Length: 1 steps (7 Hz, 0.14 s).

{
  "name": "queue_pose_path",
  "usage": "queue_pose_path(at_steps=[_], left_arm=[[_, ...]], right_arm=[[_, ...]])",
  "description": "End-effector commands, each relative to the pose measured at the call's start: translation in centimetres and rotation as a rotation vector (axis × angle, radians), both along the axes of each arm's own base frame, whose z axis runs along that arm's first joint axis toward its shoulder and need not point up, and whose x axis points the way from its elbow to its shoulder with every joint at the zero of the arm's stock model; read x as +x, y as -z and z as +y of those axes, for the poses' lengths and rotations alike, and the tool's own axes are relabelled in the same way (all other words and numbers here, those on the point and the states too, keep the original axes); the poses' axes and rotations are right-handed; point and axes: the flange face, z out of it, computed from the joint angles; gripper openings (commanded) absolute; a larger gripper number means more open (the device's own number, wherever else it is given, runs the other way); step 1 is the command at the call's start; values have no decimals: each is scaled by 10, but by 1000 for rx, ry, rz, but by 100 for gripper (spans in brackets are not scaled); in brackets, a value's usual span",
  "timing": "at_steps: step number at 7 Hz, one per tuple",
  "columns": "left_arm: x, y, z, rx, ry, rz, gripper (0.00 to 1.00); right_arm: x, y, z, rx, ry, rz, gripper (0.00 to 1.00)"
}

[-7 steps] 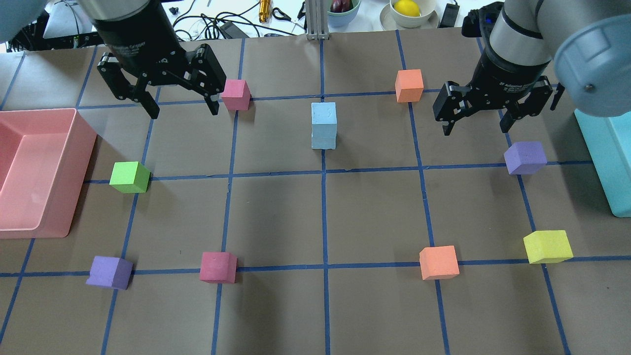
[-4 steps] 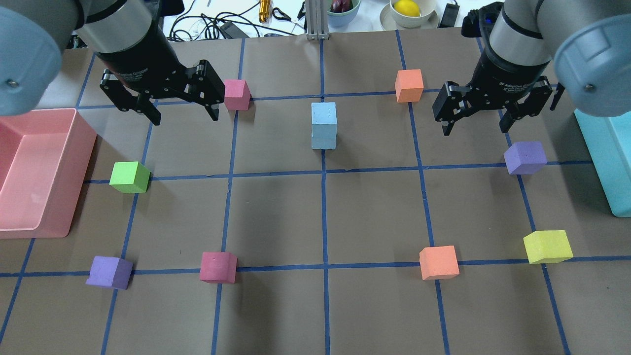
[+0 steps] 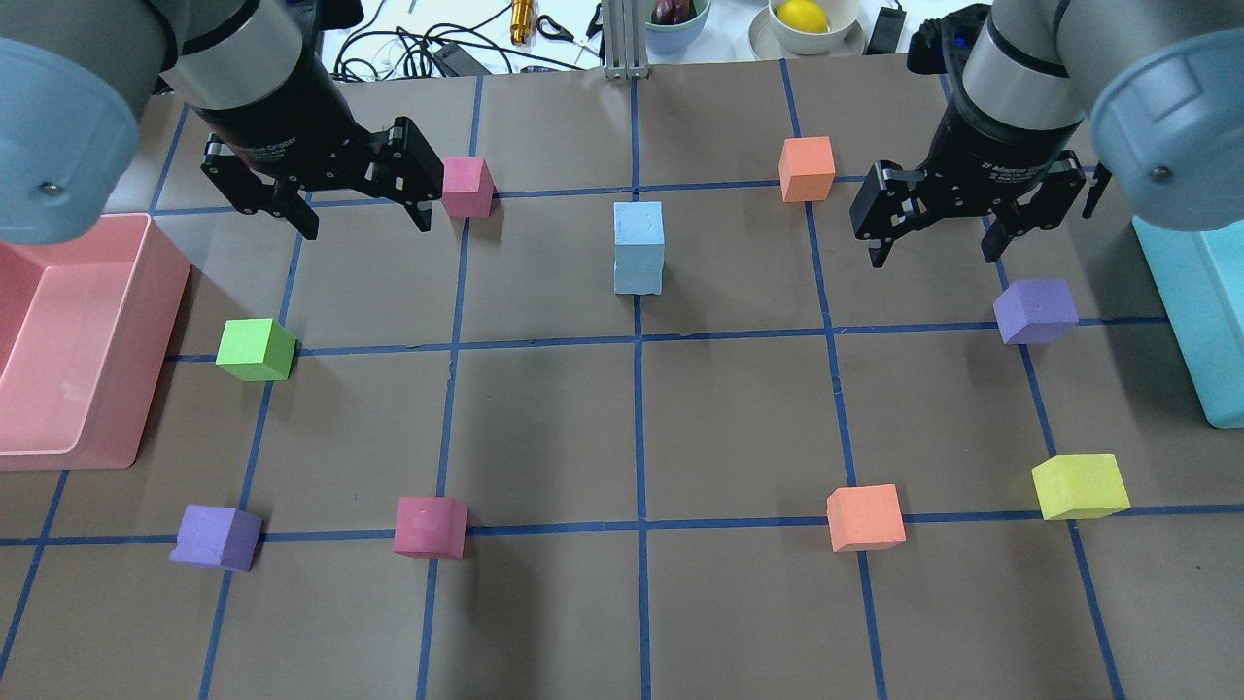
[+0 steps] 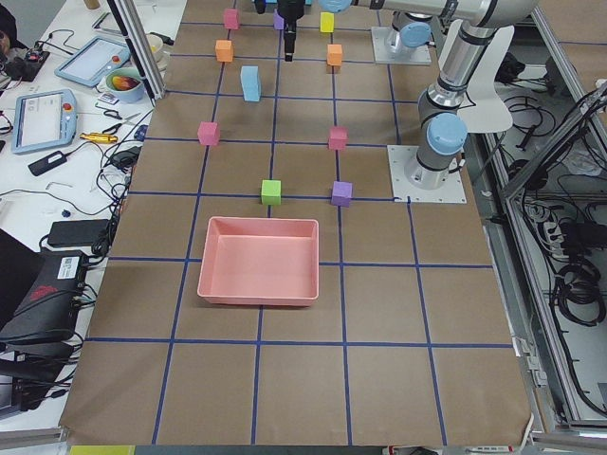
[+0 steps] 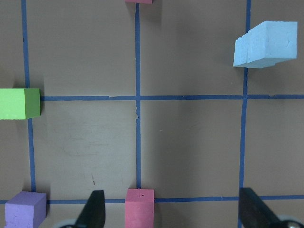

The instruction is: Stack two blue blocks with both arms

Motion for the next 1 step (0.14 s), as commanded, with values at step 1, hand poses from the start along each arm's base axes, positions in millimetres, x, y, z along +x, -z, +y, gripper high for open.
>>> queue_pose_path(at_steps=[1], left_arm=[[0, 0, 0, -2, 0, 1, 100]], right_arm=[[0, -3, 0, -5, 8, -1, 100]])
